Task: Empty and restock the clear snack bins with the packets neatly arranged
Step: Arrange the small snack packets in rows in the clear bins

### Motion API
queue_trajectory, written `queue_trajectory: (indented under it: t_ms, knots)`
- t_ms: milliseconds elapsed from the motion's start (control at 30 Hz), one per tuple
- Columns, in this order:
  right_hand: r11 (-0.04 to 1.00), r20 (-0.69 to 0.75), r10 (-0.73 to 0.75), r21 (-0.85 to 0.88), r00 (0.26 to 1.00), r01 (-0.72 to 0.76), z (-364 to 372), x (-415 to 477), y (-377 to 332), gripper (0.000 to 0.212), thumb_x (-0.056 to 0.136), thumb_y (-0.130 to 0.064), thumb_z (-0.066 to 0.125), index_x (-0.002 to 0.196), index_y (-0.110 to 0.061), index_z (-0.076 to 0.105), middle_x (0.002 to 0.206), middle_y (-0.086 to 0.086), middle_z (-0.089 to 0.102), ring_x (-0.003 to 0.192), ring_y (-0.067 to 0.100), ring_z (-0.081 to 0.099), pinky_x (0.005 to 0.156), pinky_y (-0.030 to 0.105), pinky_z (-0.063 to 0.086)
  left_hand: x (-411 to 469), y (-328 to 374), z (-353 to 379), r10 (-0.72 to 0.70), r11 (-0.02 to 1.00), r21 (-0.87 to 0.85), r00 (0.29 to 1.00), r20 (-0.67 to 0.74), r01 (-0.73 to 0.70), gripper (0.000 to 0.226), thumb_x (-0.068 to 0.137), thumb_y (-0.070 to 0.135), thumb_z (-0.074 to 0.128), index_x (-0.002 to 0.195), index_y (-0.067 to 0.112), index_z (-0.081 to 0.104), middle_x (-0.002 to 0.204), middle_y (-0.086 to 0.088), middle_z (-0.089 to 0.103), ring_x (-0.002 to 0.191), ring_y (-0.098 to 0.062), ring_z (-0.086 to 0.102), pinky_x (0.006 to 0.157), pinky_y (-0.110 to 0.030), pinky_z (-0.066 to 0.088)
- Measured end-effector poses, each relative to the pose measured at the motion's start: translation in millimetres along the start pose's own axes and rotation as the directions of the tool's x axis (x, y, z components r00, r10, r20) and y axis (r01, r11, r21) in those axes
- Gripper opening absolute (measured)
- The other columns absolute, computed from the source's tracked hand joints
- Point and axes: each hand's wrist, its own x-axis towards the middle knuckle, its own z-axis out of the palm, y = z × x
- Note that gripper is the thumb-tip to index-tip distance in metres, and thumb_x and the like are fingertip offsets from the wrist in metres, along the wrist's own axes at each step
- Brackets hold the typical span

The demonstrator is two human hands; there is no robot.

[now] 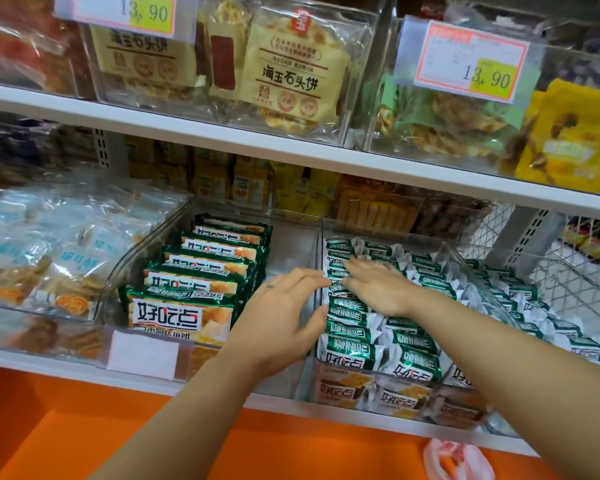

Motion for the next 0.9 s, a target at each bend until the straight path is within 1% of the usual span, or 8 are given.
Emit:
queue_trajectory:
  t_ms: [133, 233, 367, 500, 600, 700, 767, 900]
  knots:
    - [1.0, 0.07, -0.019, -0.015, 0.997, 0.02, 1.1, 2.9, 2.1, 0.056, 0.103, -0.044, 0.014, 0.153, -0.02, 0.003, 0.161, -0.001, -0.003, 0.148, 0.017, -0.003, 0.12, 0.041, -0.001, 3.7, -1.1, -0.9, -0.025, 0.999, -0.048, 0.999, -0.028, 0.024, 0.043, 0.091, 0.04, 0.038, 0.129, 0.027, 0.055, 0.13, 0.015, 0.052, 0.12, 0.0, 0.043, 0.103, -0.026, 0.034]
    - [1.0, -0.011, -0.004, 0.011, 1.0, 0.004, -7.9, 12.2, 7.6, 0.057, 0.103, -0.044, 0.017, 0.153, -0.02, 0.003, 0.161, -0.001, -0.005, 0.148, 0.019, -0.003, 0.12, 0.041, 0.001, 10.4, -1.0, 1.6, -0.077, 0.991, -0.114, 0.996, -0.055, 0.07, 0.034, 0.097, 0.033, 0.042, 0.128, 0.028, 0.055, 0.125, 0.016, 0.054, 0.116, -0.001, 0.045, 0.099, -0.023, 0.037]
    - [0.997, -0.08, 0.022, -0.075, 0.997, -0.028, -4.2, 39.6, 7.4, 0.061, 0.102, -0.045, 0.02, 0.153, -0.017, 0.002, 0.161, 0.004, -0.007, 0.148, 0.022, -0.004, 0.118, 0.042, 0.0, 19.4, 2.6, 7.0, -0.146, 0.972, -0.197, 0.987, -0.063, 0.131, 0.031, 0.098, 0.027, 0.046, 0.128, 0.031, 0.053, 0.118, 0.021, 0.047, 0.107, 0.005, 0.046, 0.089, -0.013, 0.036]
    - [0.996, -0.017, 0.055, -0.072, 0.998, -0.056, -3.7, 59.0, 10.5, 0.061, 0.101, -0.048, 0.018, 0.153, -0.018, 0.009, 0.161, 0.006, 0.001, 0.148, 0.024, 0.0, 0.12, 0.043, 0.005, 30.0, -1.3, 9.0, -0.215, 0.942, -0.285, 0.972, -0.097, 0.18, 0.029, 0.096, 0.023, 0.048, 0.123, 0.032, 0.056, 0.114, 0.02, 0.049, 0.098, 0.008, 0.049, 0.074, -0.001, 0.035]
    - [0.997, 0.006, 0.058, -0.05, 0.998, -0.057, -11.5, 63.3, 10.1, 0.06, 0.1, -0.05, 0.017, 0.152, -0.02, 0.019, 0.16, 0.008, 0.013, 0.146, 0.027, 0.012, 0.118, 0.044, 0.015, 33.6, -6.9, 10.4, -0.243, 0.924, -0.327, 0.964, -0.106, 0.197, 0.026, 0.096, 0.021, 0.049, 0.118, 0.033, 0.057, 0.11, 0.022, 0.049, 0.097, 0.015, 0.046, 0.073, 0.002, 0.035]
    - [0.999, -0.099, 0.005, -0.04, 0.995, -0.009, -20.1, 69.5, 12.3, 0.053, 0.103, -0.04, 0.022, 0.152, -0.021, 0.018, 0.16, 0.004, 0.011, 0.146, 0.024, 0.011, 0.118, 0.039, 0.012, 34.1, -7.8, 12.4, -0.234, 0.923, -0.337, 0.966, -0.109, 0.185, 0.022, 0.097, 0.023, 0.048, 0.113, 0.035, 0.056, 0.107, 0.025, 0.048, 0.096, 0.021, 0.044, 0.074, 0.003, 0.034]
    - [0.998, -0.118, -0.049, -0.031, 0.992, 0.046, -21.4, 75.7, 12.6, 0.05, 0.103, -0.034, 0.026, 0.151, -0.02, 0.022, 0.16, 0.003, 0.014, 0.146, 0.022, 0.014, 0.117, 0.035, 0.014, 34.1, -9.0, 13.1, -0.224, 0.927, -0.331, 0.968, -0.115, 0.175, 0.021, 0.097, 0.024, 0.047, 0.112, 0.035, 0.056, 0.108, 0.024, 0.048, 0.097, 0.02, 0.044, 0.075, 0.001, 0.036]
    - [0.997, -0.058, -0.046, -0.062, 0.997, 0.043, -14.2, 80.7, 15.4, 0.046, 0.102, -0.037, 0.023, 0.148, -0.038, 0.025, 0.16, -0.003, 0.011, 0.146, 0.023, 0.01, 0.116, 0.04, 0.013, 33.9, -12.2, 14.5, -0.208, 0.937, -0.307, 0.971, -0.117, 0.164, 0.022, 0.097, 0.026, 0.046, 0.114, 0.033, 0.058, 0.111, 0.022, 0.049, 0.101, 0.016, 0.044, 0.075, 0.001, 0.036]
